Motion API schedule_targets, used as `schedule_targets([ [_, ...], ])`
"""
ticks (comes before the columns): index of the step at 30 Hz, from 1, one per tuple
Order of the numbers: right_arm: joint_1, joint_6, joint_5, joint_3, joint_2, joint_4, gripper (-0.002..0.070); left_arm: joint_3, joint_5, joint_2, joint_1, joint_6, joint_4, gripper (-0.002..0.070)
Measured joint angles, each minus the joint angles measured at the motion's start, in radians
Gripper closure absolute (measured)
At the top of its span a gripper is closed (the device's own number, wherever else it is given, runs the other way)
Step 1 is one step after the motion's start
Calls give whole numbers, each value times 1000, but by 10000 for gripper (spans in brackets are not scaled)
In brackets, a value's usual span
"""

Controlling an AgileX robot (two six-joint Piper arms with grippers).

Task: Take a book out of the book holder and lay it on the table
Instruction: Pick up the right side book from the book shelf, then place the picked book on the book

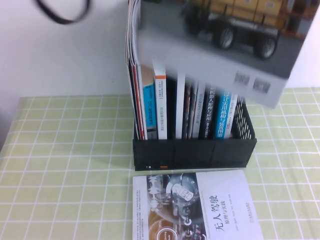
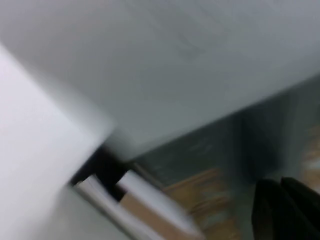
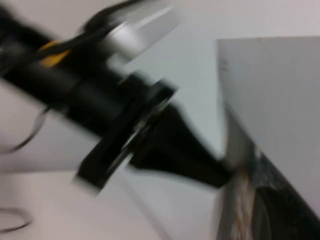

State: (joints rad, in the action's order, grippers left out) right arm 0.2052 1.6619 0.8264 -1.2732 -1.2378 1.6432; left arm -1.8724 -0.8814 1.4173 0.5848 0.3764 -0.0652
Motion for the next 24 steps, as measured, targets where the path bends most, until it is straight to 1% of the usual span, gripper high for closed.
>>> schedule_targets([
  [2,0,-54,104,-2,16,-71,662,0,-30,-54,0,-75,80,678],
  [5,13,-121,185,-3,23,-250,662,0,-81,-134,0,-179,187,678],
  [7,40,-165,193,-3,23,-397,662,0,-121,-181,0,-211,218,678],
  [10,124,-234,182,-3,23,-637,662,17,-180,-258,0,-246,235,678],
  [13,275,-350,125,-3,23,-881,662,82,-219,-327,-3,-281,244,678],
  [15,391,-466,63,7,23,-1092,662,150,-224,-379,-3,-304,235,678],
  [18,524,-649,-27,51,21,-1377,662,268,-227,-452,-3,-342,235,678],
  [21,606,-783,-114,111,9,-1557,662,405,-211,-538,-3,-386,218,678],
  [24,665,-905,-211,176,-25,-1709,662,554,-152,-624,-3,-415,163,678],
])
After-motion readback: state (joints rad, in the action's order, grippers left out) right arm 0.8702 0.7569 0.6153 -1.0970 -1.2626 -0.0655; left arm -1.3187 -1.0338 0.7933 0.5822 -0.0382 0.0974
